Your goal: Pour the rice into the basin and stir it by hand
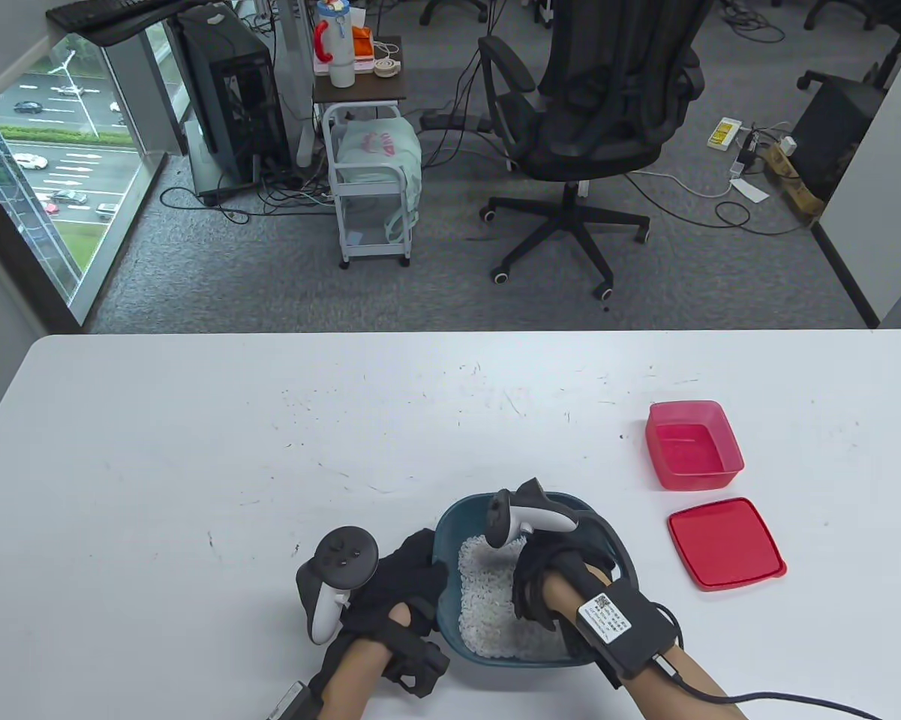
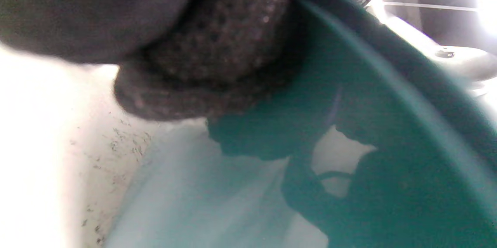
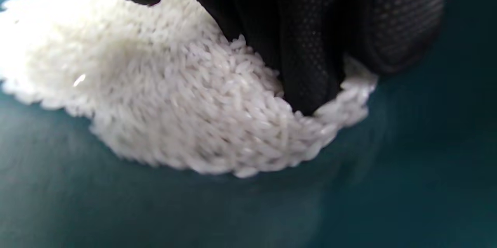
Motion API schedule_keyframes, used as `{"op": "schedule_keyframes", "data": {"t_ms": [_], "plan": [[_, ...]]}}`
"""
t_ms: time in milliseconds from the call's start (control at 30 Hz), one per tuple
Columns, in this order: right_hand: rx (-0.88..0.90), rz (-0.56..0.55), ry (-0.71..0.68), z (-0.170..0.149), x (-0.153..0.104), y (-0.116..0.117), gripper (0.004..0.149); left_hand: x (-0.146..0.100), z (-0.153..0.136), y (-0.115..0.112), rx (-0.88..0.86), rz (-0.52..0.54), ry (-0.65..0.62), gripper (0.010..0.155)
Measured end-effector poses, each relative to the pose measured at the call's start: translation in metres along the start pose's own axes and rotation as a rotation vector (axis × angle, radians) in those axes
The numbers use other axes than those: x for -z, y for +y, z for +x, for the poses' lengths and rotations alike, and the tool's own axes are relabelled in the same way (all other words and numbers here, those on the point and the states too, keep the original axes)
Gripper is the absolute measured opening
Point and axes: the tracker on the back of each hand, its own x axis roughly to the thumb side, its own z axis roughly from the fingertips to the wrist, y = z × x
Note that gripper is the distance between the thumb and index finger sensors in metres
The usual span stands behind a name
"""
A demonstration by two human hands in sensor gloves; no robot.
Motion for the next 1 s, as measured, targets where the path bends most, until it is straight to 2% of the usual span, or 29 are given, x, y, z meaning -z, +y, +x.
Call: {"op": "schedule_keyframes", "data": {"t_ms": [100, 233, 333, 467, 600, 667, 767, 933, 1000], "plan": [[0.041, 0.064, -0.135, 0.006, -0.002, 0.006, 0.067, 0.000, 0.000, 0.000, -0.001, 0.000, 0.004, 0.065], [0.159, 0.114, -0.404, 0.014, -0.005, 0.007, 0.068, -0.001, 0.000, 0.000, 0.001, 0.000, 0.007, 0.064], [0.344, 0.191, -0.578, 0.015, -0.002, 0.007, 0.068, -0.001, 0.000, 0.000, -0.002, -0.008, 0.003, 0.065], [0.455, 0.156, -0.617, 0.012, 0.009, -0.004, 0.068, 0.000, 0.001, 0.000, 0.012, -0.022, -0.026, 0.066], [0.531, 0.057, -0.567, 0.006, 0.015, -0.021, 0.068, 0.000, 0.001, 0.000, 0.017, -0.025, -0.033, 0.066], [0.554, -0.050, -0.484, 0.001, 0.016, -0.028, 0.067, 0.000, 0.001, 0.000, 0.019, -0.024, -0.032, 0.066], [0.496, -0.162, -0.356, -0.008, 0.013, -0.034, 0.066, 0.000, 0.001, 0.000, 0.022, -0.022, -0.032, 0.066], [0.314, -0.214, -0.107, -0.022, 0.004, -0.031, 0.066, 0.000, 0.001, 0.000, 0.018, -0.023, -0.028, 0.065], [0.217, -0.199, -0.032, -0.022, 0.000, -0.025, 0.067, 0.000, 0.001, 0.000, 0.017, -0.023, -0.027, 0.065]]}}
